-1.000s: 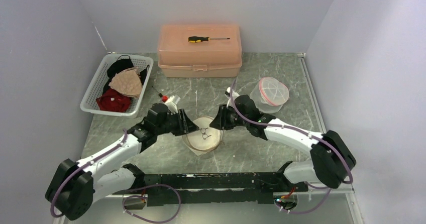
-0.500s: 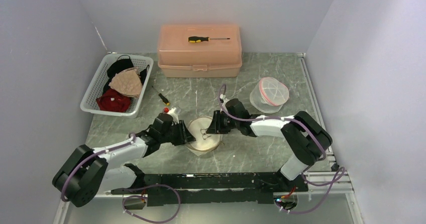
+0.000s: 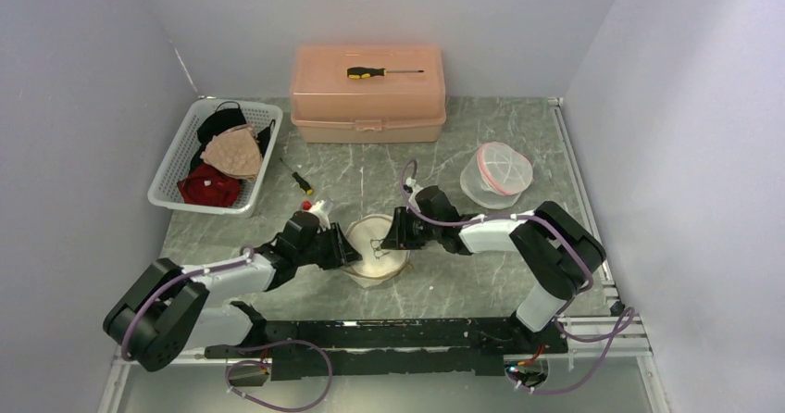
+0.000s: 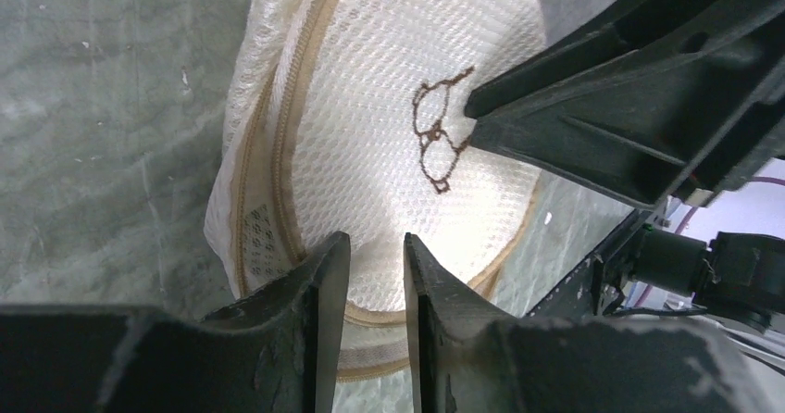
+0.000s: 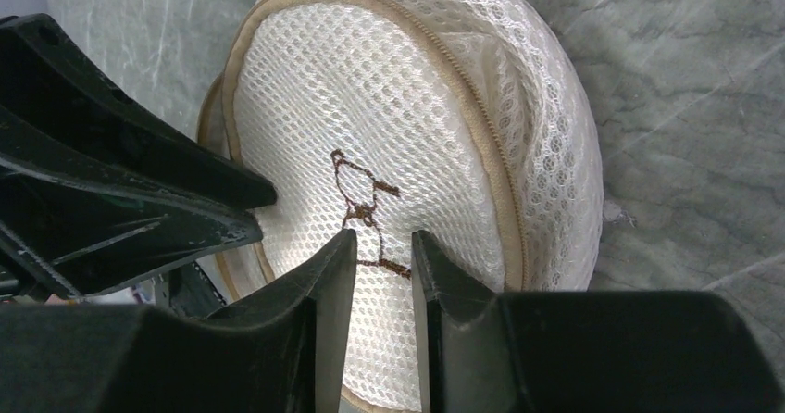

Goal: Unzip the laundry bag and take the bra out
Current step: Close the laundry bag at the center of the board.

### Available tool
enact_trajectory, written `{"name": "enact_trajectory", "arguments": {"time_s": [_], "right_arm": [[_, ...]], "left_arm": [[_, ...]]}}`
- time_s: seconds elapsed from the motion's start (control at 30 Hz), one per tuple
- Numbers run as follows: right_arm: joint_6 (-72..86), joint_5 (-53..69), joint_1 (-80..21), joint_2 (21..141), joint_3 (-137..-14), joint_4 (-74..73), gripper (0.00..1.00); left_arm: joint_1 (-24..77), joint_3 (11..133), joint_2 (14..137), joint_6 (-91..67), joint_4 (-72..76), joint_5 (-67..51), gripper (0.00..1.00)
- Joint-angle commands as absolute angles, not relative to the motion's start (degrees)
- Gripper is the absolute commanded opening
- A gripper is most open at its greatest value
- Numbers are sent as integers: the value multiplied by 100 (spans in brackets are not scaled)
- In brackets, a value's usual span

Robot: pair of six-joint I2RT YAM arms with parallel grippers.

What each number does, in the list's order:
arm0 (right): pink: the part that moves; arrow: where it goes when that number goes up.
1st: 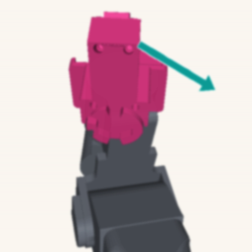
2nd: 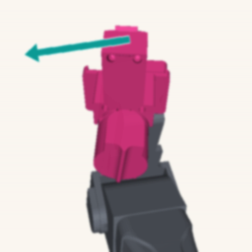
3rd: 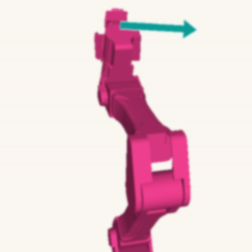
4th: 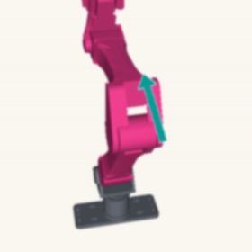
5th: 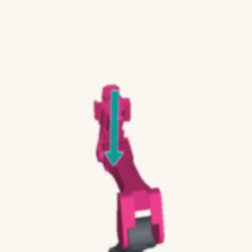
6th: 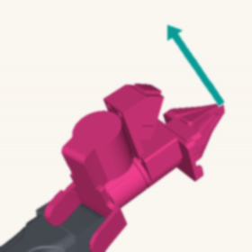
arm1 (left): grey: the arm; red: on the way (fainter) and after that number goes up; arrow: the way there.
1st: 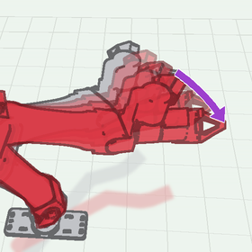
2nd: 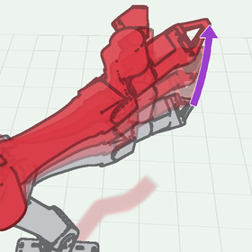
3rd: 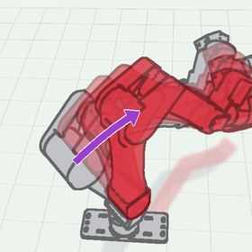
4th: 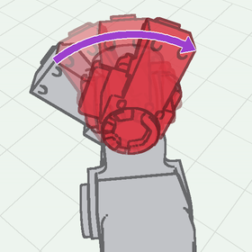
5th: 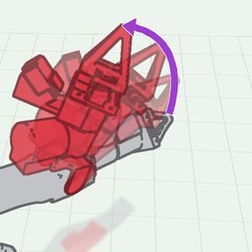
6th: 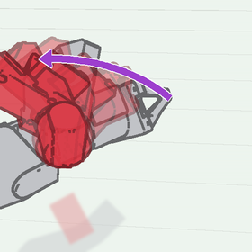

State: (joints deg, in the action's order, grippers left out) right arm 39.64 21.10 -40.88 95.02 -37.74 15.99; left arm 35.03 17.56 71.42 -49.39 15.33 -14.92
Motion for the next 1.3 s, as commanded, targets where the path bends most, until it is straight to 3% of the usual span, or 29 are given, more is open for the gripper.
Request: {"name": "enact_trajectory", "arguments": {"time_s": [0.0,0.17,0.33,0.4,0.47,0.77,1.27], "right_arm": [[3827,2082,-4096,9227,-3669,1756,38],[3498,2173,-4089,8513,-3731,1575,62],[3280,2178,-4061,7730,-3604,1627,76],[3280,1990,-4067,7211,-3457,1697,94],[3285,1835,-4030,6808,-3317,1684,99],[3375,1050,-3630,5220,-2369,1317,99],[3370,1164,-3585,5043,-2055,1223,96]], "left_arm": [[3504,1864,6506,-4859,1190,-1385,35],[3510,2169,5693,-4734,430,-1316,41],[3511,2439,5023,-4817,-322,-1191,59],[3510,2474,4779,-4870,-505,-1106,66],[3502,2538,4612,-4902,-734,-991,72],[3497,2550,4500,-5363,-1985,-237,84],[3498,2498,6393,-5347,-607,-821,82]]}}
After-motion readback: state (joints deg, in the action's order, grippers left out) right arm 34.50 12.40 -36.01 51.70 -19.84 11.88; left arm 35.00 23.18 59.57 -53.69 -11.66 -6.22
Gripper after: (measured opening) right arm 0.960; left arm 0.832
